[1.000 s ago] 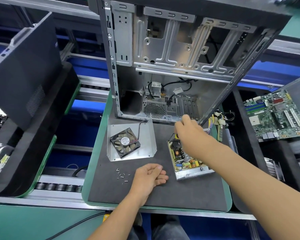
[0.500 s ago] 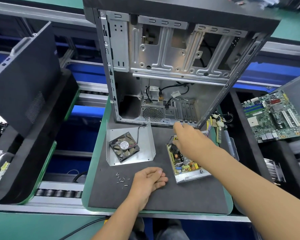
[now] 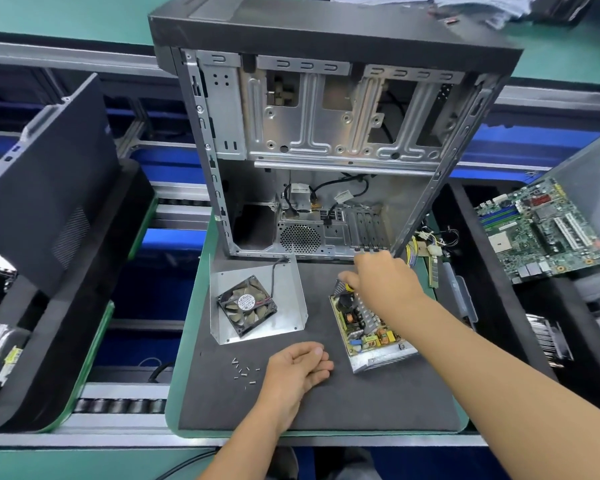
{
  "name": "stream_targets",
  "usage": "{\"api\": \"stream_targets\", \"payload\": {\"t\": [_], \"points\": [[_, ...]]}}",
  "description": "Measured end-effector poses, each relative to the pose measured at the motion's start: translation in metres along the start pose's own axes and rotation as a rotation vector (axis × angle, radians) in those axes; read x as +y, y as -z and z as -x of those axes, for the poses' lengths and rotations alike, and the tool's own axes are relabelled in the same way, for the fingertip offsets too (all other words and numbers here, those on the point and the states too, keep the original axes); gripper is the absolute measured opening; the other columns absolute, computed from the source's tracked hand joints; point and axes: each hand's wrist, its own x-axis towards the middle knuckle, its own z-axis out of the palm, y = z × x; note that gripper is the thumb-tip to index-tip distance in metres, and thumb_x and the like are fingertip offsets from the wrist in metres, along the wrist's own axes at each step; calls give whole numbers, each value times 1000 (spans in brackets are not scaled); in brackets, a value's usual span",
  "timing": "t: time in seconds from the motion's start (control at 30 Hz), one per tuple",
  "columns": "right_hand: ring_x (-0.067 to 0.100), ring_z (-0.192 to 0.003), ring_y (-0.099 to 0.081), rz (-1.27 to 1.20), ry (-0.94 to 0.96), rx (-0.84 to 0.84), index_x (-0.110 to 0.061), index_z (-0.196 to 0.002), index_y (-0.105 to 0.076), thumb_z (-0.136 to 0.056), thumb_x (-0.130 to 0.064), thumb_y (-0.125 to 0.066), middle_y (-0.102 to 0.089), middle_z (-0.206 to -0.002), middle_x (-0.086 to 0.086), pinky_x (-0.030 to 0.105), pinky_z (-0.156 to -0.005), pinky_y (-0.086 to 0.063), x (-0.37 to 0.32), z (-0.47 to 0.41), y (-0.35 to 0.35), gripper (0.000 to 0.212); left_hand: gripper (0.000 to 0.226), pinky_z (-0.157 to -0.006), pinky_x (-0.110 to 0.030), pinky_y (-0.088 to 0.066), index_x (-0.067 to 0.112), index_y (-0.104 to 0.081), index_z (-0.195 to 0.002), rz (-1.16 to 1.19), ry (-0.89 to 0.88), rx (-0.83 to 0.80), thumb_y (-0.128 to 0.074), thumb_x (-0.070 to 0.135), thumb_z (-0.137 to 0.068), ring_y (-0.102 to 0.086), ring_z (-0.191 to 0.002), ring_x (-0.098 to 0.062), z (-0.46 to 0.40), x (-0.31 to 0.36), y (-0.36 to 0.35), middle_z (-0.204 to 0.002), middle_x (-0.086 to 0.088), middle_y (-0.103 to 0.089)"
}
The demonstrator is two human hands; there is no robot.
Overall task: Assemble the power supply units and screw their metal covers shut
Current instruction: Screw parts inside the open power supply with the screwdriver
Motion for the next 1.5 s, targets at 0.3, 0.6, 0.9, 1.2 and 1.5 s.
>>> {"api": "stream_targets", "payload": {"t": [0.3,0.6,0.9,1.2,1.5], "points": [[10,-47,-37,-1237,-298,309,-22,-60,-60,-83,-53,-69,-55,-52,-12,20,-45,-35,69,45,-18,40,9,-62,-25,-58,-2,-71,-93,229,14,-20,-63,-1,-91,-73,-70,-20,8,15,-10,-83,-16,-73],[8,-44,-39,-1509,-483,274,-15,-71,-53,-95,-47,-59,-50,-52,-7,19,-43,-35,64,74,-64,40,17,-68,-26,-60,-3,-72,-89,345,1,-84,-69,5,-74,-75,-84,-25,12,18,-40,-91,-21,-73],[4,-44,-41,-1539,-484,283,-11,-77,-57,-97,-42,-57,-53,-52,-10,17,-41,-35,61,78,-62,37,12,-65,-23,-59,-3,-72,-88,394,-14,-64,-65,1,-79,-75,-79,-22,17,18,-43,-86,-21,-73],[6,-49,-46,-1545,-487,309,-6,-84,-62,-95,-43,-61,-60,-58,-7,16,-46,-41,57,84,-60,39,10,-67,-23,-59,-8,-65,-98,332,-87,-15,-59,-5,-91,-75,-78,-22,21,15,-48,-84,-21,-74],[25,-79,-74,-1747,-468,173,-2,-100,-58,-89,-21,-74,-72,-79,7,27,-64,-57,53,92,-53,27,28,-73,-24,-59,-4,-70,-100,165,-191,-81,-73,10,-76,-74,-86,-28,24,10,-58,-90,-25,-73]]}}
